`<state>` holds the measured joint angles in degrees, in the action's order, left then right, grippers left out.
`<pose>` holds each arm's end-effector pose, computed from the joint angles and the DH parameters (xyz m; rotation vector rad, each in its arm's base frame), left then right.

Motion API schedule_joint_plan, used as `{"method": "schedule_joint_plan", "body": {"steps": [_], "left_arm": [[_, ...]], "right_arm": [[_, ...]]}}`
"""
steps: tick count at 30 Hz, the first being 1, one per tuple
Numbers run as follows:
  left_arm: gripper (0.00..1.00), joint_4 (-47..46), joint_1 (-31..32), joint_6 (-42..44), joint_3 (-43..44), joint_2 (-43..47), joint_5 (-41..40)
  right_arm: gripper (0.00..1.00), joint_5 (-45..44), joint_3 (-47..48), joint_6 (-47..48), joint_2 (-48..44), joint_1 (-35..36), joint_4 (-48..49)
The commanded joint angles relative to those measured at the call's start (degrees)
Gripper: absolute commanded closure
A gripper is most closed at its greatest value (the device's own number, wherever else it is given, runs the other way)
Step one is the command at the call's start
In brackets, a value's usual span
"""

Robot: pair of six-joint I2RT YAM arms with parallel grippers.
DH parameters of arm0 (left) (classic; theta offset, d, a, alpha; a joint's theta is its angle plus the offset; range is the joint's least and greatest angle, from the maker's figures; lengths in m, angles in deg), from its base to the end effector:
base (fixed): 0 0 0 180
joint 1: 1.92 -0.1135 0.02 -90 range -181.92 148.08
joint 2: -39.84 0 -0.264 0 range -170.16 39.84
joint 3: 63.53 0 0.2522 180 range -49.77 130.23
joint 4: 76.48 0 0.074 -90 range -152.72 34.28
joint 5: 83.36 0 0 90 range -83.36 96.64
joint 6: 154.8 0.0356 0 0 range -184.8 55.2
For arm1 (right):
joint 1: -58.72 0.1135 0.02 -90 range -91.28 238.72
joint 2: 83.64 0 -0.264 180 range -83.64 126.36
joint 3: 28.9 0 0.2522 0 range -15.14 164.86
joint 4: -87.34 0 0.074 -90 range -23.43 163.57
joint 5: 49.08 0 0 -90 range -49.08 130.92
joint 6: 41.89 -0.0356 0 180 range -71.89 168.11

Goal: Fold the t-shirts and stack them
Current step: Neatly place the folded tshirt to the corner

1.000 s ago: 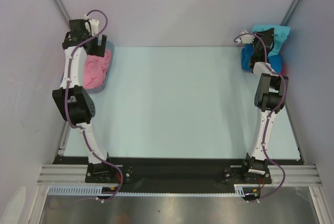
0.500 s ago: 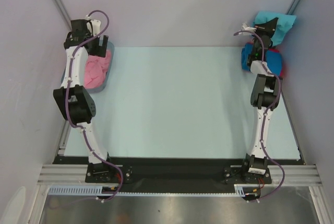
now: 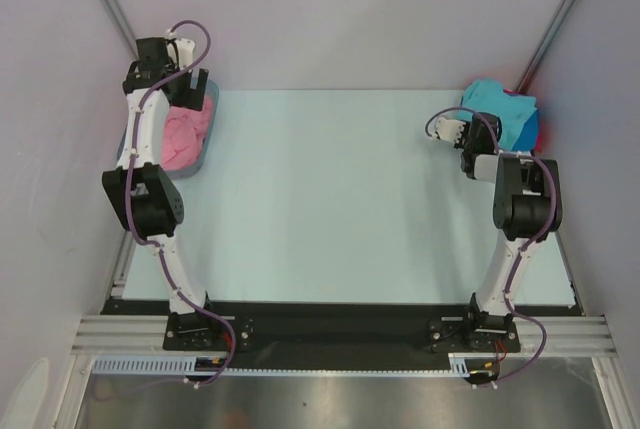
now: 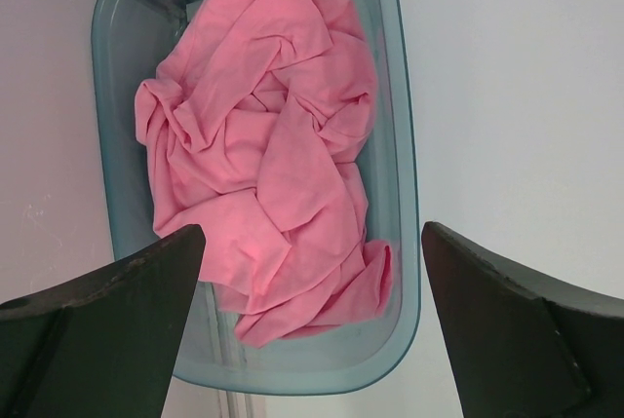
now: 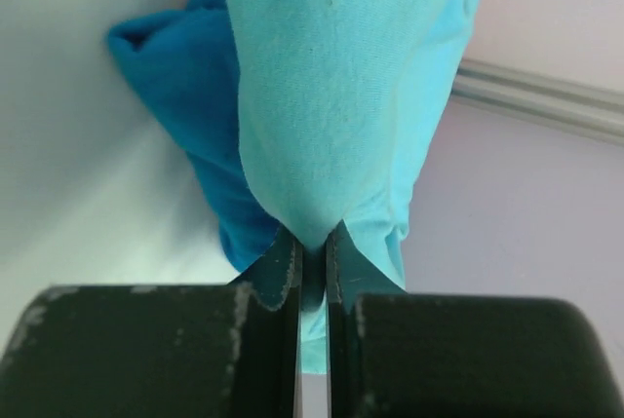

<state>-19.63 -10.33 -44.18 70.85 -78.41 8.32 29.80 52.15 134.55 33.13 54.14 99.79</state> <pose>0.4654 0.0677 0.3446 0.2591 2.2772 0.2309 0.4418 -0.0423 0.1589 -1.3217 1.7374 -1.1720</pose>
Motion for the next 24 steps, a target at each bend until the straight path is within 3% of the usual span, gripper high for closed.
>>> {"method": "schedule_joint_plan", "body": {"steps": [1,9,10,11,12,14,18,24], "left_arm": [[0.0,-0.2,-0.3,0.6,2.3,1.1,0.4],[0.0,-0.2,-0.3,0.5,1.7,1.9,0.4],[0.0,-0.2,-0.4,0.8,1.6,1.9,0.3],[0.0,-0.2,-0.5,0.9,1.6,2.1,0.1],[0.0,-0.2,-0.6,1.0,1.6,2.2,-0.2],[0.0,-0.2,-0.8,1.3,1.7,2.3,-0.4],[0.0,-0.1,-1.3,1.3,1.9,2.3,-0.6],[0.0,-0.1,-1.5,0.6,1.9,2.5,-0.4]], "right_arm": [[1.0,-0.2,-0.7,-6.6,-5.4,1.4,-7.5],[1.0,-6.4,10.2,-13.8,1.0,-0.3,-23.8],[0.87,-7.2,13.3,-14.4,2.0,-0.6,-27.8],[0.6,-7.9,14.4,-15.0,3.4,-1.0,-29.5],[0.19,-8.4,15.2,-15.8,3.8,-1.8,-31.3],[0.0,-8.1,15.9,-16.5,4.0,-2.4,-33.5],[0.0,-6.1,15.8,-18.6,1.6,-3.0,-39.6],[0.0,1.4,21.8,-23.2,-2.1,-2.5,-58.7]]}}
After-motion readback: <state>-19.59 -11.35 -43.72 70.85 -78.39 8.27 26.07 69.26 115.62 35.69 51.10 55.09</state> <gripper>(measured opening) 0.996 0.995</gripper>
